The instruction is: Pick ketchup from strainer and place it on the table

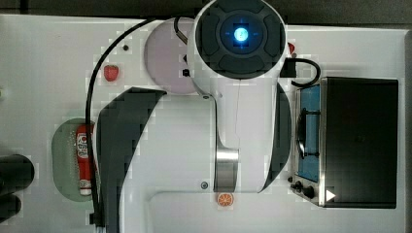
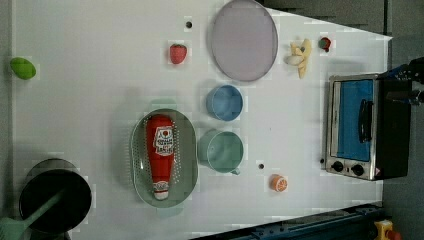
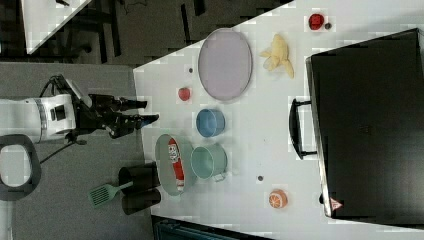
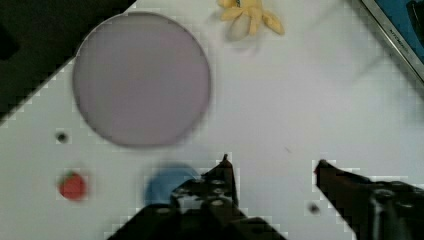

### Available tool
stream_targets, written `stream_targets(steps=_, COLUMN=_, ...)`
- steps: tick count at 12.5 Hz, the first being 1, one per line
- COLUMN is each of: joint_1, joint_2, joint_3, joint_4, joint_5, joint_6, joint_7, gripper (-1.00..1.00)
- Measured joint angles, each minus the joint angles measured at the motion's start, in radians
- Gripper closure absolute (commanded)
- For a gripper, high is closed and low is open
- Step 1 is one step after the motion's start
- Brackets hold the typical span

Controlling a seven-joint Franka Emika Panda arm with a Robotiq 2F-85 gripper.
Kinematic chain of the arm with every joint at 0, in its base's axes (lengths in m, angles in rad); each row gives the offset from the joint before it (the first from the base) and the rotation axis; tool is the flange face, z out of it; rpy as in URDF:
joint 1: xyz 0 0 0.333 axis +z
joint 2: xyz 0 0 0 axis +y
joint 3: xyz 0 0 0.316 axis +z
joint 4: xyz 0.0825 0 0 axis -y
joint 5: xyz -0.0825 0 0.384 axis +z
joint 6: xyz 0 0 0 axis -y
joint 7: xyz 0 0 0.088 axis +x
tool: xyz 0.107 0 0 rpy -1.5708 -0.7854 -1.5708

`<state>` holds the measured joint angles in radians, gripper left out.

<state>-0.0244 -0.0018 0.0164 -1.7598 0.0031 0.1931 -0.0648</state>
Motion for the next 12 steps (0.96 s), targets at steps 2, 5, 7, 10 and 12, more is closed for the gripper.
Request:
stream_targets(steps=2, joint_1=-0.058, joint_2=-0.146, joint_3=0.042, joint_4=-0.171, joint_5=0.002, joint_6=-0.123, joint_7=0.0, gripper=-0.81)
stream_targets(steps=5, joint_1=-0.086, joint_2=-0.254, joint_3=0.079, joint_4=-0.211, joint_5=-0.001, joint_6=-0.13, joint_7=0.0, gripper=-1.0)
stream_targets(steps=7, joint_1=-0.091, joint_2=-0.237, joint_3=0.143, joint_4=-0.161, joint_5=0.006, joint_6=-0.084, joint_7=0.0, gripper=-1.0)
stream_targets(steps=10, joint_1=-0.086, joint_2=-0.17, joint_3=0.306, joint_4=-0.149, joint_5=0.009, joint_6=-0.037, joint_7=0.0, gripper=-1.0)
stream_targets(steps=12, joint_1=-0.078, joint_2=-0.106, joint_3=0.423, joint_4=-0.162, joint_5=0.01, joint_6=0.024, joint_7=0.0, gripper=-1.0)
